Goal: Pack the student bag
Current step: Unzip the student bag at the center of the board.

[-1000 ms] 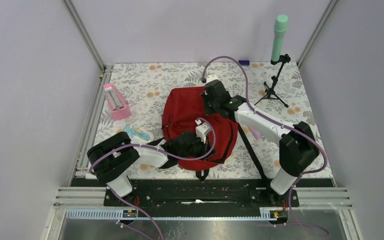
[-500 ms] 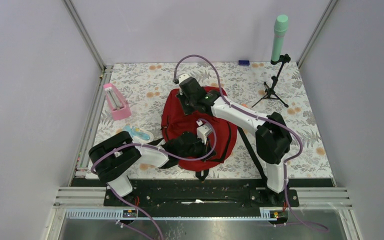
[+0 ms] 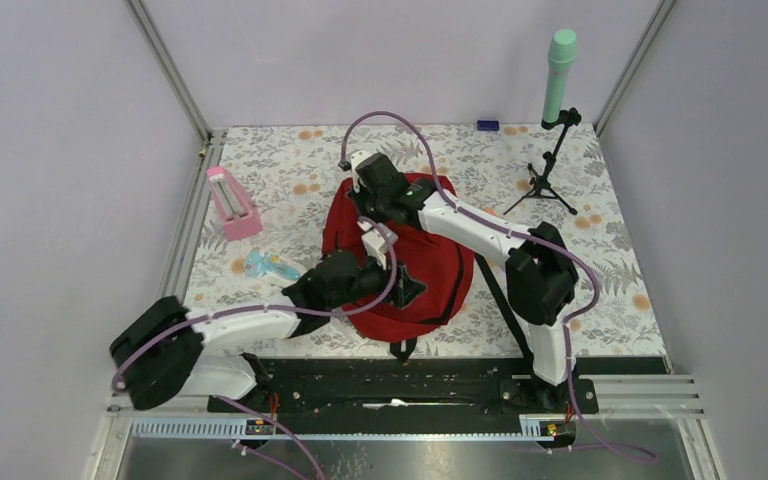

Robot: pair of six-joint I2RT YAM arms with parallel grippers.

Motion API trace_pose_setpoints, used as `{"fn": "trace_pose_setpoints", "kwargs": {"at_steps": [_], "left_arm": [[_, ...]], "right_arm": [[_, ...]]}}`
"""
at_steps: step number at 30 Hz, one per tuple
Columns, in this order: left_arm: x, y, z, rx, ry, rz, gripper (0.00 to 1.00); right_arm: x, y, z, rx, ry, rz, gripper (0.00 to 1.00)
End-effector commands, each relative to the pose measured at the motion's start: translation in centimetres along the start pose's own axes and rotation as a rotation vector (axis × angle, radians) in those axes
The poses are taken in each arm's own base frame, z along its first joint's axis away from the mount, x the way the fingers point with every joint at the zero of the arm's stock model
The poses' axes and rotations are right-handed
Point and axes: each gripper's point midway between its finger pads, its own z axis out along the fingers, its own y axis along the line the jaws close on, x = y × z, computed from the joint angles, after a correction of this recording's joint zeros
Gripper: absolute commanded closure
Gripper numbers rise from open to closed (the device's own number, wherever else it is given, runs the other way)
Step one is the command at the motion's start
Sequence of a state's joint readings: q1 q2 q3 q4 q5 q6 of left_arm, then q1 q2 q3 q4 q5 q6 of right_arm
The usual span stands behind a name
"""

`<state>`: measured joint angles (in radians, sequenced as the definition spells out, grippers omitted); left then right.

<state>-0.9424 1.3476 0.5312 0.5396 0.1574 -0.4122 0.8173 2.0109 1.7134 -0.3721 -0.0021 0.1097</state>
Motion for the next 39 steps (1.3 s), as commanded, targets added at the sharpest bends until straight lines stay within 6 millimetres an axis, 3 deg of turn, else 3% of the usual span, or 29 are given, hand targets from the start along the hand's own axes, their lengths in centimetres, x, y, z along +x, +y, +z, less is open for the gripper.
{"fn": "trace_pose_setpoints", "kwargs": {"at_steps": [1,4,8,14,24,31,39], "left_arm": [[-5.2,2.2,-3.0,-0.144,-0.132,0.065,0.27],[-7.0,4.1,-5.9,-0.256,-0.204,0.072,0.22],[-6.7,8.7,-9.0,-0.430,-0.261,-0.013,0.16],[-7.5,12.2,-10.7,-0.435,-0.374,-0.097,0.12],[-11.9,10.4,-10.0,-0.289,-0.536,-0.002,0.13],[-11.7,10.1,-8.0,-0.203,-0.538,-0.020,0.23],[-12.6,11.4,-7.3,-0.231,-0.611,-0.062,0.30]], "right_arm": [[-4.2,-0.1,-4.6,0.042,-0.150,0.027,1.00],[-4.4,-0.5,-5.4,0.070,-0.162,0.050,1.00],[-4.4,-0.4,-5.3,0.067,-0.162,0.087,1.00],[-4.3,0.4,-5.3,0.035,-0.157,0.171,0.98],[-4.6,1.8,-6.5,-0.034,-0.177,0.275,0.98],[-5.8,2.7,-6.5,-0.079,-0.219,0.353,0.98],[-5.0,2.6,-6.6,-0.078,-0.211,0.366,0.98]]}}
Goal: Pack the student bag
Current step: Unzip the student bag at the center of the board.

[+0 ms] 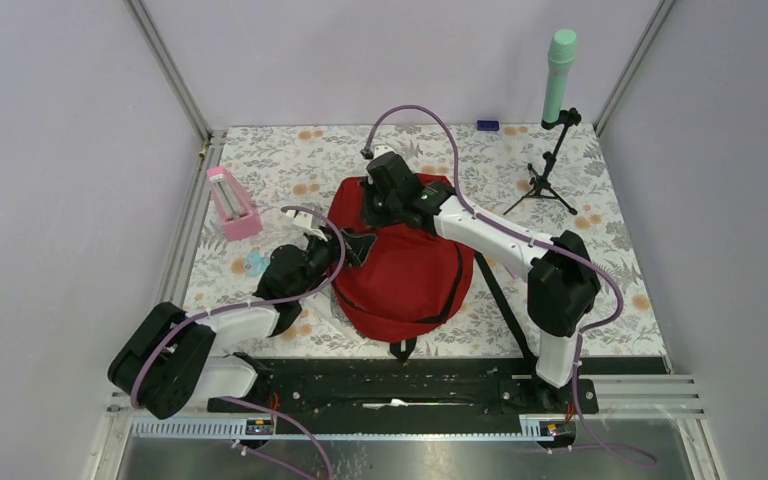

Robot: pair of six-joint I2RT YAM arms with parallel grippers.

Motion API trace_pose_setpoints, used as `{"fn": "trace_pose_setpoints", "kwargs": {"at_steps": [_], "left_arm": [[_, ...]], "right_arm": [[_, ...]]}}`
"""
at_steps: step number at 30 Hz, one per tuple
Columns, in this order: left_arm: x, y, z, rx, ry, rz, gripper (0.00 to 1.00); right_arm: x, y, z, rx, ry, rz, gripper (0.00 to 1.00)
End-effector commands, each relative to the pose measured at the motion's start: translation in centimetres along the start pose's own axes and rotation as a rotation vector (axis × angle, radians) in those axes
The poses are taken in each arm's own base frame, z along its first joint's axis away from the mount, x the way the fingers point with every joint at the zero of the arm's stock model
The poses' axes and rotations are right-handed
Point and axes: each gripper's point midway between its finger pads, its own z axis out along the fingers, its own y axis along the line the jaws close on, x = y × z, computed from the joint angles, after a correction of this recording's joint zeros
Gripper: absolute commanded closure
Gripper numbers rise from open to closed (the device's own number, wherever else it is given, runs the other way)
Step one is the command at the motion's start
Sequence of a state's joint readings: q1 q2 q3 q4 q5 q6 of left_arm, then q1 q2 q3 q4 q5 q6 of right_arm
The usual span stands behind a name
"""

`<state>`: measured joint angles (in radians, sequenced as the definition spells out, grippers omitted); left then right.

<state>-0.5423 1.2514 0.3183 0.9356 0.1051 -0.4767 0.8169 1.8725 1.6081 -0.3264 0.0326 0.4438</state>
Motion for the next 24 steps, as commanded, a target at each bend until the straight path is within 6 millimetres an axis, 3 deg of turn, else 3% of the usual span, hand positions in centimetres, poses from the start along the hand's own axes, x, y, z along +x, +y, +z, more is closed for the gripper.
{"fn": "trace_pose_setpoints", "kwargs": {"at_steps": [1,12,18,21,24], "left_arm": [[-4.2,-1.4,1.3,0.053,-0.173,-0.024,0.30],[-3.7,-0.5,3.7,0.030,-0.181,-0.077,0.46],[-2.9,0.2,4.5,0.007,-0.180,-0.104,0.78],[-2.9,0.1,4.7,0.010,-0.194,-0.111,0.99],[-3.2,0.3,4.5,-0.016,-0.221,-0.115,1.00]], "right_arm": [[-2.8,2.9,-2.8,-0.115,-0.103,0.040,0.98],[-2.6,4.0,-3.7,-0.182,-0.115,0.107,0.99],[-2.3,4.1,-3.8,-0.206,-0.132,0.144,0.98],[-2.0,3.8,-3.9,-0.199,-0.136,0.143,0.92],[-2.0,3.0,-4.4,-0.175,-0.155,0.111,0.75]]}}
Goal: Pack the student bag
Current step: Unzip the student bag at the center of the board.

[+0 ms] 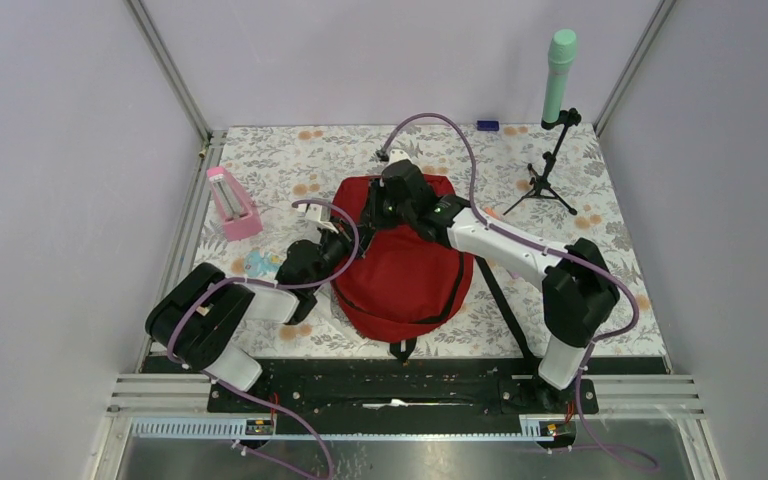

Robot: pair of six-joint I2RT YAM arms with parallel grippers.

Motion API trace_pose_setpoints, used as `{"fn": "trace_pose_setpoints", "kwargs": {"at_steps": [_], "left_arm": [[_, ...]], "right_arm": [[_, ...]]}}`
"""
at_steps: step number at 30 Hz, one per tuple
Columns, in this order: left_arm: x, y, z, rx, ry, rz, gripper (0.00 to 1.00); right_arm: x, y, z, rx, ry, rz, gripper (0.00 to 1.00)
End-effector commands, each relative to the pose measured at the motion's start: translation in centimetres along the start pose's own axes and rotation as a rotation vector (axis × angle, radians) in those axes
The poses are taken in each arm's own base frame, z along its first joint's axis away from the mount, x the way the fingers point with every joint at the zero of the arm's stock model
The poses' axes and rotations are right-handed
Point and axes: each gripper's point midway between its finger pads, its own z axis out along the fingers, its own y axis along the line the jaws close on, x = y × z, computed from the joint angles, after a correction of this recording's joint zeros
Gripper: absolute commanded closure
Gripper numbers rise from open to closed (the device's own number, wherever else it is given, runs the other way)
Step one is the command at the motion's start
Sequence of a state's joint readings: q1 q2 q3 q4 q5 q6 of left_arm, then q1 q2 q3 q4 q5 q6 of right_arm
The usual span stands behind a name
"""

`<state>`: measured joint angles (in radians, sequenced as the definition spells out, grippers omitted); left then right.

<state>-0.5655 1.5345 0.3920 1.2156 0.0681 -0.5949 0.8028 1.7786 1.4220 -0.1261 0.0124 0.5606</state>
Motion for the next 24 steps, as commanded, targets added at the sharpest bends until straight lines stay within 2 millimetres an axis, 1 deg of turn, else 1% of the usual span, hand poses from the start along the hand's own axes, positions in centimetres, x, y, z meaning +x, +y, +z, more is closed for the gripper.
{"fn": "trace_pose_setpoints", "kwargs": {"at_steps": [1,4,6,8,10,11,12,15,16,18,24], "left_arm": [[-3.6,0.3,0.8,-0.042,-0.153,0.000,1.00],[-3.2,0.6,0.6,-0.059,-0.136,0.001,1.00],[-2.8,0.7,0.5,-0.062,-0.121,0.000,1.00],[-2.6,0.5,0.4,-0.055,-0.106,-0.002,1.00],[-2.6,0.3,0.5,-0.048,-0.093,-0.003,1.00],[-2.6,0.1,0.5,-0.046,-0.089,-0.003,1.00],[-2.7,0.1,0.5,-0.046,-0.083,-0.002,1.00],[-2.6,0.0,0.5,-0.055,-0.058,0.000,1.00],[-2.7,-0.1,0.6,-0.056,-0.053,0.002,1.00],[-2.5,-0.5,0.6,-0.040,-0.028,0.007,1.00],[-2.5,-0.8,0.9,-0.041,0.013,0.029,1.00]], "right_arm": [[-2.1,3.1,-3.7,-0.102,-0.074,-0.028,0.67],[-3.6,1.1,-5.1,-0.038,-0.141,-0.051,0.44],[-4.6,-0.6,-6.2,-0.007,-0.173,-0.058,0.31],[-4.9,-2.7,-7.1,0.033,-0.191,-0.071,0.25],[-4.9,-4.4,-7.8,0.037,-0.211,-0.119,0.22],[-4.4,-5.1,-7.9,0.021,-0.204,-0.185,0.22],[-4.3,-5.3,-7.9,-0.010,-0.214,-0.252,0.21],[-1.8,-5.9,-7.7,-0.095,-0.184,-0.524,0.20],[-1.3,-6.5,-7.6,-0.090,-0.181,-0.569,0.20],[-0.8,-7.0,-7.4,-0.092,-0.195,-0.660,0.19],[-1.3,-6.7,-6.1,-0.136,-0.254,-0.836,0.18]]}}
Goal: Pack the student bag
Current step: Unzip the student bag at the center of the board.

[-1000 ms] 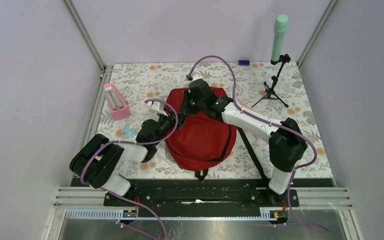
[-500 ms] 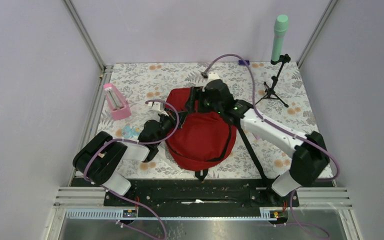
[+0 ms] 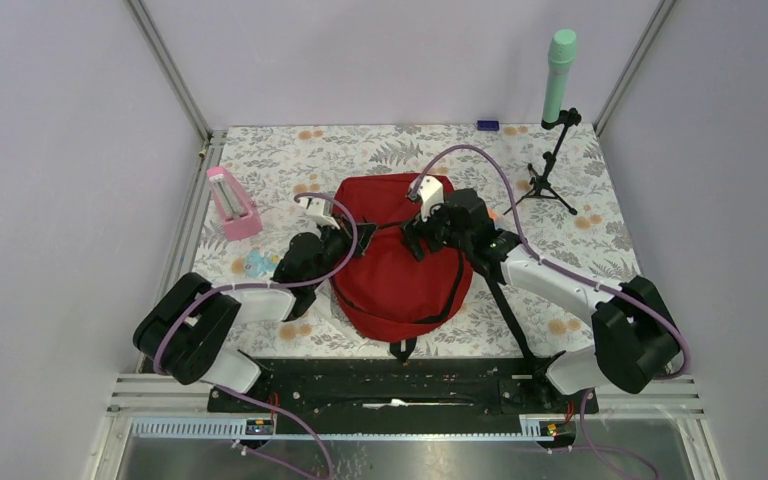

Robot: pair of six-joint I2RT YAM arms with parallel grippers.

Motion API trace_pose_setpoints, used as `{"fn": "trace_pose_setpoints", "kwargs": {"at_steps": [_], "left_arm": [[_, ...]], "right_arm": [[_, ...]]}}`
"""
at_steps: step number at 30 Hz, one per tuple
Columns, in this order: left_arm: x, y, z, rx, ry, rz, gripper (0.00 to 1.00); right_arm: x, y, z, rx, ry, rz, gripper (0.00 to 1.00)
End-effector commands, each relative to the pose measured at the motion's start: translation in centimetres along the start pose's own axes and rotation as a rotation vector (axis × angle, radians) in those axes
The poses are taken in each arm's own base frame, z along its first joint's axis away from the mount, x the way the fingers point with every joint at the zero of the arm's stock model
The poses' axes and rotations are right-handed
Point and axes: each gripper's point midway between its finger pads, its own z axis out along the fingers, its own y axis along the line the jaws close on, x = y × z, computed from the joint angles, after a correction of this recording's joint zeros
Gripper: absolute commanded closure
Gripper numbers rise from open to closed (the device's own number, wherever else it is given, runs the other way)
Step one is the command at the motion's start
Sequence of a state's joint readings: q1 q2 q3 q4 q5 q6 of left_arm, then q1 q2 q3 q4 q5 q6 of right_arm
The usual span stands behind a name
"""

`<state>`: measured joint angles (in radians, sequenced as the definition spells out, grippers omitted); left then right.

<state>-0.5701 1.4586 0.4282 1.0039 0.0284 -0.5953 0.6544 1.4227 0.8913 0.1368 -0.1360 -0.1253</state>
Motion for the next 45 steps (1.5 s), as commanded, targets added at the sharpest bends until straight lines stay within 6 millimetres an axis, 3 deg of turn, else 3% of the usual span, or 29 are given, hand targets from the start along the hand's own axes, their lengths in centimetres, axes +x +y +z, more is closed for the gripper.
{"fn": "trace_pose_setpoints", "kwargs": {"at_steps": [1,5,8,11,14,15,19,24,27,31,33,36,37,40,45], "left_arm": [[-2.9,-1.8,0.7,0.042,-0.047,0.039,1.00],[-3.2,-1.8,0.8,0.030,-0.041,0.055,1.00],[-3.4,-1.9,1.0,0.025,-0.032,0.058,1.00],[-3.6,-1.5,1.1,-0.006,-0.029,0.060,1.00],[-4.1,0.5,0.6,-0.114,-0.046,0.058,1.00],[-4.6,1.2,0.2,-0.141,-0.062,0.051,1.00],[-6.0,4.6,-1.4,-0.221,-0.090,0.003,1.00],[-5.9,8.9,-2.9,-0.367,-0.049,0.015,1.00],[-6.0,10.1,-3.8,-0.413,-0.054,0.010,1.00],[-6.1,8.3,-3.4,-0.313,-0.022,0.042,1.00],[-6.0,7.0,-3.2,-0.253,0.010,0.053,0.87],[-6.7,5.6,-3.7,-0.231,-0.004,0.029,0.54],[-6.5,5.4,-3.9,-0.241,-0.002,0.021,0.47],[-6.4,3.5,-4.7,-0.253,-0.020,0.007,0.37],[-4.0,-1.8,-4.2,-0.105,0.009,0.119,0.32]], "right_arm": [[-4.7,0.4,0.9,-0.058,-0.174,-0.244,0.18],[-3.7,1.3,2.0,-0.118,-0.130,-0.281,0.20],[-2.7,2.1,2.2,-0.124,-0.099,-0.295,0.29],[-2.1,1.6,2.2,-0.041,-0.085,-0.287,0.60],[-1.3,-0.1,1.7,0.080,-0.054,-0.258,0.97],[-0.9,-0.7,1.3,0.120,-0.049,-0.249,1.00],[0.8,-1.6,0.1,0.181,-0.058,-0.242,1.00],[2.3,-1.6,-1.1,0.193,-0.051,-0.210,1.00],[3.0,-1.2,-1.3,0.177,-0.046,-0.192,1.00],[2.9,-0.2,-1.3,0.127,-0.057,-0.155,1.00],[2.6,0.5,-1.5,0.093,-0.067,-0.131,0.97],[2.3,1.7,-1.8,0.036,-0.098,-0.096,0.89],[2.3,2.2,-1.8,0.017,-0.109,-0.084,0.88],[2.7,3.3,-1.6,-0.031,-0.116,-0.065,0.86],[4.2,4.6,-0.8,-0.058,-0.071,-0.073,0.86]]}}
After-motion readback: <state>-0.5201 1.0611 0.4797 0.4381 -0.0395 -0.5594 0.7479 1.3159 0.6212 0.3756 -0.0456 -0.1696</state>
